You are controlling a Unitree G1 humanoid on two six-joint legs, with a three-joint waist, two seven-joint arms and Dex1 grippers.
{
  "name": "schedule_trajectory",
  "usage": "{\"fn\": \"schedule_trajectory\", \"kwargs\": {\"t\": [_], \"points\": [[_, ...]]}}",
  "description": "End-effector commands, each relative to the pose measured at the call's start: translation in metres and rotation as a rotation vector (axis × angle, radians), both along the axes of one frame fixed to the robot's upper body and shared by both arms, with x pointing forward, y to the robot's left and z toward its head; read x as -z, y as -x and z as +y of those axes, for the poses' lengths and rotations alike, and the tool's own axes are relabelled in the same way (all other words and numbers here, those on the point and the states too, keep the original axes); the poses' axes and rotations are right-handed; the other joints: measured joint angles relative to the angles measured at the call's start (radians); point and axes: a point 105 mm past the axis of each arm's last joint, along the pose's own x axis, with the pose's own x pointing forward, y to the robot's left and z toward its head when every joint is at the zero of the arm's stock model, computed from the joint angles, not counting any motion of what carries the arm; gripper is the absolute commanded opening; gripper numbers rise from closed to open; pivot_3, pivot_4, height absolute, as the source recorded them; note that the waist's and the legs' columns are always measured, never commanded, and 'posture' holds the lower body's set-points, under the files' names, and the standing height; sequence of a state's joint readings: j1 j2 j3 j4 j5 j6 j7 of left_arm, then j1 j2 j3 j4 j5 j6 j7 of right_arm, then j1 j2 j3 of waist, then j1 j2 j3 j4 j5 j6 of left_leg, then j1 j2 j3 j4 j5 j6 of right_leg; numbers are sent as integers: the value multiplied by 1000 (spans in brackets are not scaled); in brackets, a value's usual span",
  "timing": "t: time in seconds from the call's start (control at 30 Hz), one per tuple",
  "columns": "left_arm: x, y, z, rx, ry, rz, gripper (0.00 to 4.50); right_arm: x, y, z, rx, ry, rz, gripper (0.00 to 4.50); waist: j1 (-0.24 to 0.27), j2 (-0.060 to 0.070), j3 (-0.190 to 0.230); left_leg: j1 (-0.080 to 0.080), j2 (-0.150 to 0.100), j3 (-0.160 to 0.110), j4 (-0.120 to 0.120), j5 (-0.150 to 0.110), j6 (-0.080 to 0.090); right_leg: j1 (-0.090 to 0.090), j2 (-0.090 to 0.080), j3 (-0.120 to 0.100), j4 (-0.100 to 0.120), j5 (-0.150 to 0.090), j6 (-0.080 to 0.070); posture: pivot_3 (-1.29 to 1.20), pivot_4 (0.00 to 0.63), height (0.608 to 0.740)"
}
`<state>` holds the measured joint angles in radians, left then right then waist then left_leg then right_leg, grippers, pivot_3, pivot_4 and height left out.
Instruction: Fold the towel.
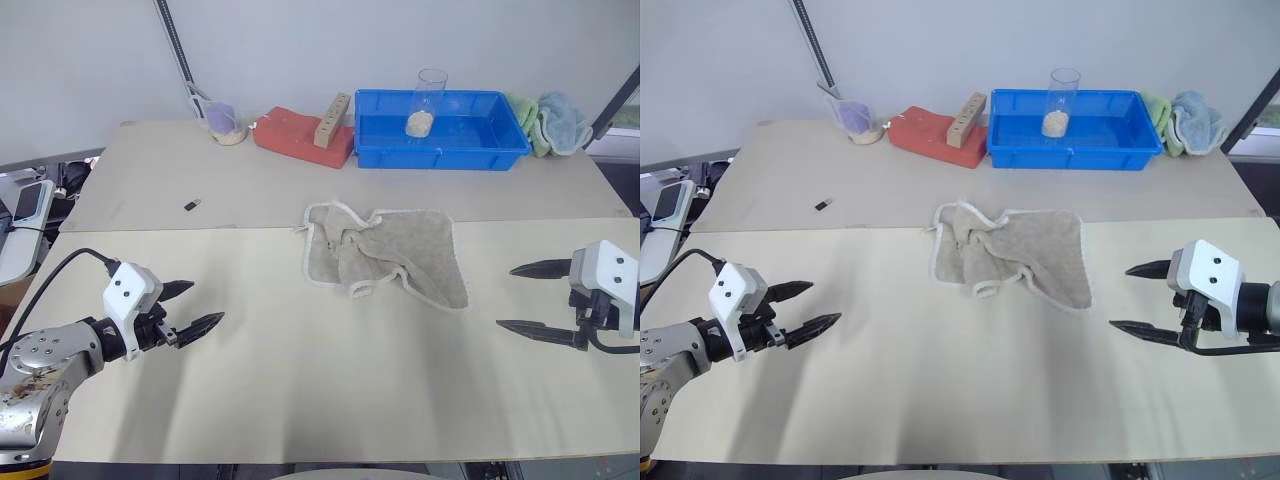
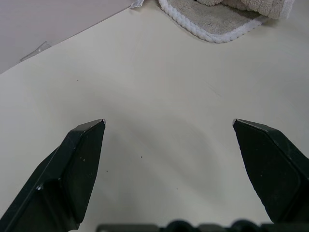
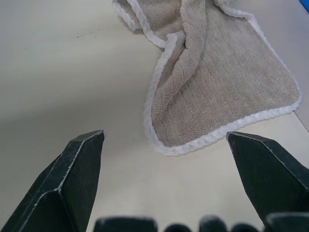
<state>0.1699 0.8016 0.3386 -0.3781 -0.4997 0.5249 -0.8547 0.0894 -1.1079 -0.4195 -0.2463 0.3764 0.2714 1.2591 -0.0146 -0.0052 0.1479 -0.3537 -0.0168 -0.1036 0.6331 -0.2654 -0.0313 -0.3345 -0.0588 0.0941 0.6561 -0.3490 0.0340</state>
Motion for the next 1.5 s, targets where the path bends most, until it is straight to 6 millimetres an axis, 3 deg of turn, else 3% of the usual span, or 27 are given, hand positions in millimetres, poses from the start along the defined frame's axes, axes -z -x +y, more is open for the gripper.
{"fn": "schedule_trajectory", "kwargs": {"t": [0.03, 0.43, 0.67, 0.83, 1.07, 1.23, 1.5], "points": [[-12, -1, 4, -3, -36, -47, 4500, -11, -1, 1, -7, -2, -56, 4472, 0, 0, 0, 0, 0, 0, 0, 0, 0, 0, 0, 0, 0, 0, 0, 0, 150, 740], [-24, -13, 0, 42, -43, -86, 4500, -10, -1, 3, -7, -9, -63, 4472, 0, 0, 0, 0, 0, 0, 0, 0, 0, 0, 0, 0, 0, 0, 0, 0, 150, 740], [-27, -14, -31, 209, -60, -73, 4500, -15, 0, 12, -5, -28, -80, 4472, 0, 0, 0, 0, 0, 0, 0, 0, 0, 0, 0, 0, 0, 0, 0, 0, 150, 740], [-26, -29, -72, 376, -102, -119, 4500, -14, 4, 18, 48, -50, -46, 4472, 8, 0, 0, -1, -1, 1, 1, 0, 0, 1, 0, -1, 0, 0, 0, 0, 150, 740], [-1, -46, -119, 565, -167, -152, 4500, -15, 15, 28, 106, -85, -7, 4472, 2, 0, 0, -2, -2, 3, 2, 0, 1, 1, 2, -1, 0, 0, 0, 0, 150, 740], [16, -77, -129, 541, -222, -187, 4500, -15, 23, 31, 129, -89, 6, 4472, 3, -1, 0, -3, -2, 3, 5, 0, 1, 1, 4, -1, 1, 0, 0, 0, 150, 740], [32, -101, -138, 558, -248, -175, 4500, -16, 27, 35, 152, -91, 7, 4472, 3, -1, 0, -4, -2, 2, 8, -1, 2, 0, 3, -2, 2, 0, 0, 0, 150, 740]]}}
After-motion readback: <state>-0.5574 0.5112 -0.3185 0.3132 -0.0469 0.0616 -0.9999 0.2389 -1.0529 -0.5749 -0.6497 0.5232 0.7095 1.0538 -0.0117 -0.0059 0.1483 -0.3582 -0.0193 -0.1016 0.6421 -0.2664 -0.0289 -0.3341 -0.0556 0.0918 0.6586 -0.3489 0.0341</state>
